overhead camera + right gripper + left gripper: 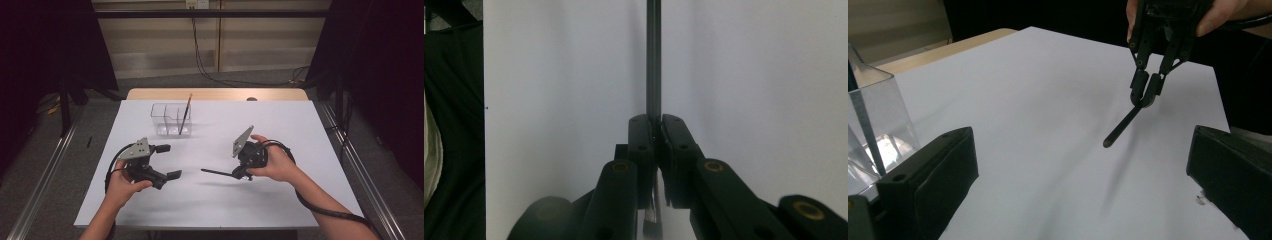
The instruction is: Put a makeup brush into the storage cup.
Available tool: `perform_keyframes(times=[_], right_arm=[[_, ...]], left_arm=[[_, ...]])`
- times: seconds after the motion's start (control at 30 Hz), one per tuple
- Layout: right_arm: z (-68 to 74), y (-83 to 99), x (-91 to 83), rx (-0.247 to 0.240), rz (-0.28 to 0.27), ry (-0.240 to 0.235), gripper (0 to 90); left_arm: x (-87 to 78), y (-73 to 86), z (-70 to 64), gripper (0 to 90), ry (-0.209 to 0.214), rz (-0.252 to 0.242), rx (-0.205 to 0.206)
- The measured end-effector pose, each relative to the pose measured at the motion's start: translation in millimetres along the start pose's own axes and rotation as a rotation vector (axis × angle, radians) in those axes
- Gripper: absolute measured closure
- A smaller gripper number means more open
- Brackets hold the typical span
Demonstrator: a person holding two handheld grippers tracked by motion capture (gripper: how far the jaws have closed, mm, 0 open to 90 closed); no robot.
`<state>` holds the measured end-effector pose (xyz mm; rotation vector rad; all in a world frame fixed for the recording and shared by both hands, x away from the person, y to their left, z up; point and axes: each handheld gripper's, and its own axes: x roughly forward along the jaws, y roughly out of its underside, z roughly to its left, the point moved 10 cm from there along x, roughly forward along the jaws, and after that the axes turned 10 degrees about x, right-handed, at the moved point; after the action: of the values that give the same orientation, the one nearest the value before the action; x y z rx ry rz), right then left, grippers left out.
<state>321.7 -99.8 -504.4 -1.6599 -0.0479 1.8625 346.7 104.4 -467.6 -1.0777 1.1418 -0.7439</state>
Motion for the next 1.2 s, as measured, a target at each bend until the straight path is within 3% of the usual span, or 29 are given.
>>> perform_keyframes(times=[0.37, 0.8, 1.2], right_arm=[[2.7, -0.2, -0.9, -0.009, -0.007, -0.005, 84.5], [4.3, -3.4, -2.5, -0.019, -0.008, -0.008, 84.5], [7.3, -6.9, -1.4, -0.024, -0.005, -0.010, 84.5]], left_arm=[[26.2, -10.6, -4.7, 0.0, 0.041, 0.051, -0.005], [40.4, -16.5, -6.8, 0.0, 0.074, 0.092, -0.013], [53.0, -19.3, -10.4, 1.9, 0.108, 0.178, 0.029]])
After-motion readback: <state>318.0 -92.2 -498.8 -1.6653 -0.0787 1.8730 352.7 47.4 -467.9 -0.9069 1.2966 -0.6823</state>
